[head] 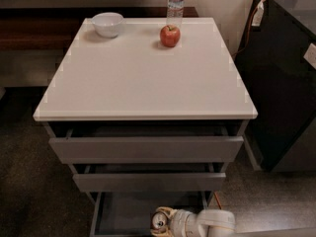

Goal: Pick coke can from bottom drawer and place on counter

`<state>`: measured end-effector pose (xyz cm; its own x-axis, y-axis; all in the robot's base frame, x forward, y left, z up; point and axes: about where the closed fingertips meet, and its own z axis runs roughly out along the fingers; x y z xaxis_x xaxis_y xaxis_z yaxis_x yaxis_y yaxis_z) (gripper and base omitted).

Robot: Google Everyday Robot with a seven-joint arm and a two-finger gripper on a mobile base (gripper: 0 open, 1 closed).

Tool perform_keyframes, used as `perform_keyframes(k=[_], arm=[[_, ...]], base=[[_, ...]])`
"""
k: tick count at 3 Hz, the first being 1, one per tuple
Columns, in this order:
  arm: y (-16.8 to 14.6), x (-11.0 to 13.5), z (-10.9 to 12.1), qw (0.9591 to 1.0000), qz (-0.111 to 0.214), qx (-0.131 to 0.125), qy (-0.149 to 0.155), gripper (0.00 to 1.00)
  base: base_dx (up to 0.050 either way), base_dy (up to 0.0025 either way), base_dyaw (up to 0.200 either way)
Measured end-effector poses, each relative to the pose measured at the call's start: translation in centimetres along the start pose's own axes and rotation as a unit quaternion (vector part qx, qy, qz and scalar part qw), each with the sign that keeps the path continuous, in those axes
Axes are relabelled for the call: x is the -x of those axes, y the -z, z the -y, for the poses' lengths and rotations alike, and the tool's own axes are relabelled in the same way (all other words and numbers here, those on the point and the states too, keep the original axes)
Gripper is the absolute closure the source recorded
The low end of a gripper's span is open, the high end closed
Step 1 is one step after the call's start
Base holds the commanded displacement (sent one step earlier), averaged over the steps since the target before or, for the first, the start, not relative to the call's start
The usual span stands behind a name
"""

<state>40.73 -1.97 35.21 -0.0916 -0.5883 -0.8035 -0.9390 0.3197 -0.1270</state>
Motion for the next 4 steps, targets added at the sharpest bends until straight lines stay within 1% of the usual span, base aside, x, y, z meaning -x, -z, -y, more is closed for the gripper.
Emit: perform_keyframes(k=[1, 2, 3, 4], arm=[[1.5, 1.1, -0.7, 0.9989, -0.028, 0.019, 0.031, 1.00], [2.6, 1.9, -0.9, 0.9964, -0.055, 0.035, 0.055, 1.00], [3.8, 2.4, -1.3, 0.9899, -0.100, 0.058, 0.082, 1.00], [4.8, 3.2, -1.7, 0.9810, -0.140, 0.076, 0.110, 1.00]], base=[[0.000, 0.00000, 0.000], [0.000, 0.00000, 0.000], [0.000, 0.00000, 0.000], [0.000, 0.00000, 0.000]])
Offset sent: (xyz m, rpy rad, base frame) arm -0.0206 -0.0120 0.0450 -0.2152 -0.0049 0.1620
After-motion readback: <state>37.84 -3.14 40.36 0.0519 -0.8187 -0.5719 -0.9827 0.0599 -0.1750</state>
